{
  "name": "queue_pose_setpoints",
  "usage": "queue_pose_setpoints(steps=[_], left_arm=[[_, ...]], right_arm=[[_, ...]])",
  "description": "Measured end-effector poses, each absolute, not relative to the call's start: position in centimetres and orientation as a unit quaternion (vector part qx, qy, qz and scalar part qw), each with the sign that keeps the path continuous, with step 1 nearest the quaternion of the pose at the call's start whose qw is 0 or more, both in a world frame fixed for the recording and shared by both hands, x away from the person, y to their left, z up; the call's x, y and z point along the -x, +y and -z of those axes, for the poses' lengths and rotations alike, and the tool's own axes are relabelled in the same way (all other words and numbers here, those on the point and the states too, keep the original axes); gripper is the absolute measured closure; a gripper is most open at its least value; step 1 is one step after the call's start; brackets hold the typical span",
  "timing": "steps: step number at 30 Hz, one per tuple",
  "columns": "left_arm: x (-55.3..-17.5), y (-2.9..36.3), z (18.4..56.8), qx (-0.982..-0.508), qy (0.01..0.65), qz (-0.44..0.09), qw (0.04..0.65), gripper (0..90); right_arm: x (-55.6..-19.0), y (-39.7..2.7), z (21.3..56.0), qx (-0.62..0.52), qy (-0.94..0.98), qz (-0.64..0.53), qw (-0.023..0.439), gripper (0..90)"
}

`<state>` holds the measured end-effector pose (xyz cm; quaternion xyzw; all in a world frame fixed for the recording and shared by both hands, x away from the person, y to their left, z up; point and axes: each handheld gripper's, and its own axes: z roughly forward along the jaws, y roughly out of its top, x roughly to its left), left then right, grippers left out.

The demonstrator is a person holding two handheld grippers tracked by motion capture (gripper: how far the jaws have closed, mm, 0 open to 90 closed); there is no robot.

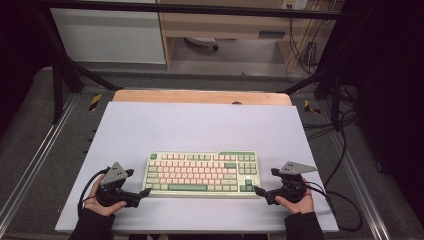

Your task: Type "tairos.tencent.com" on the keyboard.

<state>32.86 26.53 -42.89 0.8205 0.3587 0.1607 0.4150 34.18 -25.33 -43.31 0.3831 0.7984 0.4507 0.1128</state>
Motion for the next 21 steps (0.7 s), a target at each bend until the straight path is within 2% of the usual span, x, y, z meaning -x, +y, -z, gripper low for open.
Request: queue_pose_setpoints(steps=[21], left_arm=[[-32.8, 25.98, 42.36, -0.819, 0.36, -0.162, 0.416, 8.3]], right_arm=[[-34.14, -25.37, 43.27, -0.385, 0.8, -0.446, 0.113, 0.9]])
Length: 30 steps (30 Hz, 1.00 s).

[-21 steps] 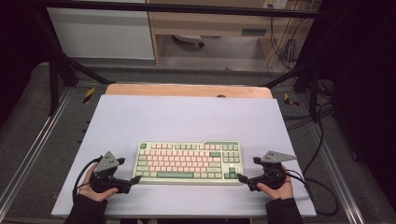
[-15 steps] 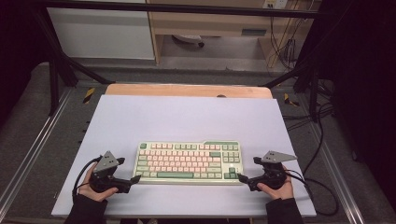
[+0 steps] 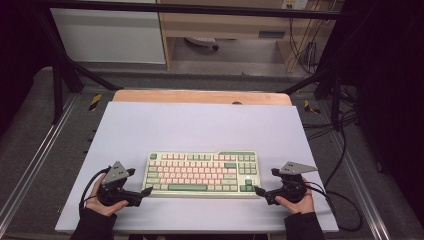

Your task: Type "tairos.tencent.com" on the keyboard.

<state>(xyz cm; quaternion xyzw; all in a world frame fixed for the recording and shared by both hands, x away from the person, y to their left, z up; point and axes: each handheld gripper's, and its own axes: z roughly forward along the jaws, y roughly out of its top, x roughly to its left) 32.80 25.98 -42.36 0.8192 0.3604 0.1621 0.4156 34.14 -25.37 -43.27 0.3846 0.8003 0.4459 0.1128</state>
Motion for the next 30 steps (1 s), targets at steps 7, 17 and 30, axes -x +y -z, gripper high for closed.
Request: queue_pose_setpoints(steps=[7, 17, 30], left_arm=[[-32.8, 25.4, 42.0, -0.819, 0.36, -0.162, 0.416, 8.8], [-33.0, 24.2, 41.5, -0.818, 0.365, -0.159, 0.415, 11.1], [-33.5, 22.1, 40.9, -0.823, 0.352, -0.169, 0.413, 19.2]], right_arm=[[-34.2, -25.3, 43.3, -0.384, 0.801, -0.445, 0.113, 0.9], [-34.2, -25.3, 43.3, -0.387, 0.8, -0.444, 0.114, 0.9], [-34.1, -25.3, 43.2, -0.387, 0.8, -0.444, 0.113, 0.9]])
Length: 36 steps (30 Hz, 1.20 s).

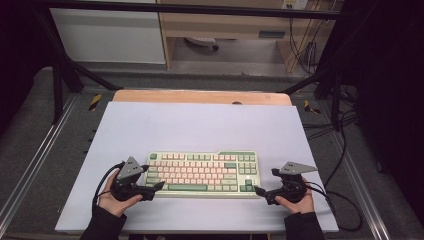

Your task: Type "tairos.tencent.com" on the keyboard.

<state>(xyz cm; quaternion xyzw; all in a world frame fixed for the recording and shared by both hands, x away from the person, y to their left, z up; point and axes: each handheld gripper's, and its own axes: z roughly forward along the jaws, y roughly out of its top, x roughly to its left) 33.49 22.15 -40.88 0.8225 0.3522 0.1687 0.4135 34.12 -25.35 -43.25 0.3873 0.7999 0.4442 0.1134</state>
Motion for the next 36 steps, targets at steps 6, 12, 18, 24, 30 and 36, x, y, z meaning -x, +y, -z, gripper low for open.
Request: queue_pose_setpoints(steps=[6, 12, 18, 24, 30, 36], left_arm=[[-33.9, 21.4, 40.7, -0.823, 0.351, -0.161, 0.416, 26.8], [-34.4, 20.8, 40.6, -0.822, 0.354, -0.149, 0.419, 37.1], [-34.9, 20.2, 40.5, -0.821, 0.361, -0.146, 0.417, 45.1], [-35.3, 19.4, 40.5, -0.822, 0.36, -0.144, 0.417, 53.3], [-35.7, 18.6, 40.5, -0.823, 0.358, -0.135, 0.419, 63.4], [-36.0, 18.2, 40.6, -0.82, 0.363, -0.13, 0.422, 71.9]], right_arm=[[-34.1, -25.3, 43.3, -0.387, 0.8, -0.444, 0.114, 1.0], [-34.2, -25.4, 43.3, -0.385, 0.8, -0.445, 0.115, 1.0], [-34.2, -25.4, 43.3, -0.385, 0.8, -0.445, 0.115, 1.0], [-34.1, -25.4, 43.3, -0.386, 0.8, -0.445, 0.115, 1.0], [-34.1, -25.4, 43.2, -0.386, 0.8, -0.445, 0.115, 1.0], [-34.1, -25.4, 43.2, -0.386, 0.8, -0.445, 0.116, 1.0]])
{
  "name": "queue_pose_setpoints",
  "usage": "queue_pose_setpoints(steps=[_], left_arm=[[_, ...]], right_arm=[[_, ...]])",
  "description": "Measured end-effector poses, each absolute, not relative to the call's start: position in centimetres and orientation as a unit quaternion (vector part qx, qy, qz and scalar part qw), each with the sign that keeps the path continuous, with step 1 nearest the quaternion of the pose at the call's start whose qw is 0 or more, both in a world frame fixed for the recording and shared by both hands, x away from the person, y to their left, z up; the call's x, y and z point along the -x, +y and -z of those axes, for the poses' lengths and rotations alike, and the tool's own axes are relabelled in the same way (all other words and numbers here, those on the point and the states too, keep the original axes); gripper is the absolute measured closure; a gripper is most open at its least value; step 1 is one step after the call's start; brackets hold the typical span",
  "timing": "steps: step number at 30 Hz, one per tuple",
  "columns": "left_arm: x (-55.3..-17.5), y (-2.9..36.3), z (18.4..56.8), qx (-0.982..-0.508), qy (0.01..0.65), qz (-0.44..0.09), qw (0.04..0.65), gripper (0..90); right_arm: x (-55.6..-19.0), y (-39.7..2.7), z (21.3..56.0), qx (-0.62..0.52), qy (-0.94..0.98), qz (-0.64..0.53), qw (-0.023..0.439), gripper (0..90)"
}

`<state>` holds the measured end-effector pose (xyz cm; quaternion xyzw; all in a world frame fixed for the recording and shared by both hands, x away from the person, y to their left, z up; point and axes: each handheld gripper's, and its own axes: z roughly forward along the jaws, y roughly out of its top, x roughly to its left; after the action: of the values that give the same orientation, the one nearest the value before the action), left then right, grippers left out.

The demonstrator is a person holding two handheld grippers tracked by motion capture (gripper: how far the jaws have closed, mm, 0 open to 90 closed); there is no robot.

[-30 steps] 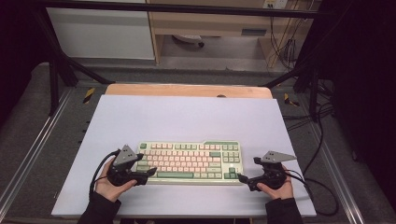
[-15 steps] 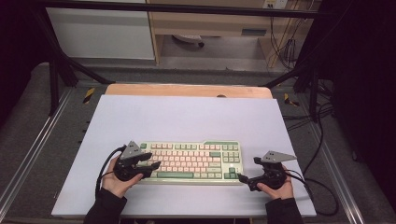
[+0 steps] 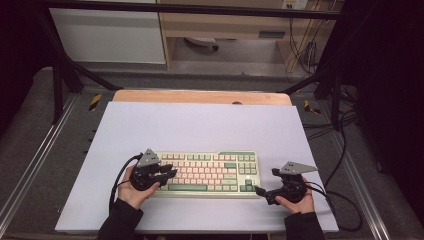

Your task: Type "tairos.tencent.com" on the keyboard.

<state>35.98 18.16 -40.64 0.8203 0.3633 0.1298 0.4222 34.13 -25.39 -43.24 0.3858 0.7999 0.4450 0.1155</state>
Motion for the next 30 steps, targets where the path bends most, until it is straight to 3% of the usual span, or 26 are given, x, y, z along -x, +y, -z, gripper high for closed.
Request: queue_pose_setpoints(steps=[15, 30], left_arm=[[-36.9, 16.7, 41.1, -0.821, 0.367, -0.13, 0.417, 89.8], [-37.6, 14.9, 42.0, -0.828, 0.361, -0.131, 0.408, 90.0]], right_arm=[[-34.1, -25.4, 43.3, -0.386, 0.801, -0.443, 0.114, 1.0], [-34.1, -25.4, 43.3, -0.386, 0.801, -0.444, 0.113, 1.0]])
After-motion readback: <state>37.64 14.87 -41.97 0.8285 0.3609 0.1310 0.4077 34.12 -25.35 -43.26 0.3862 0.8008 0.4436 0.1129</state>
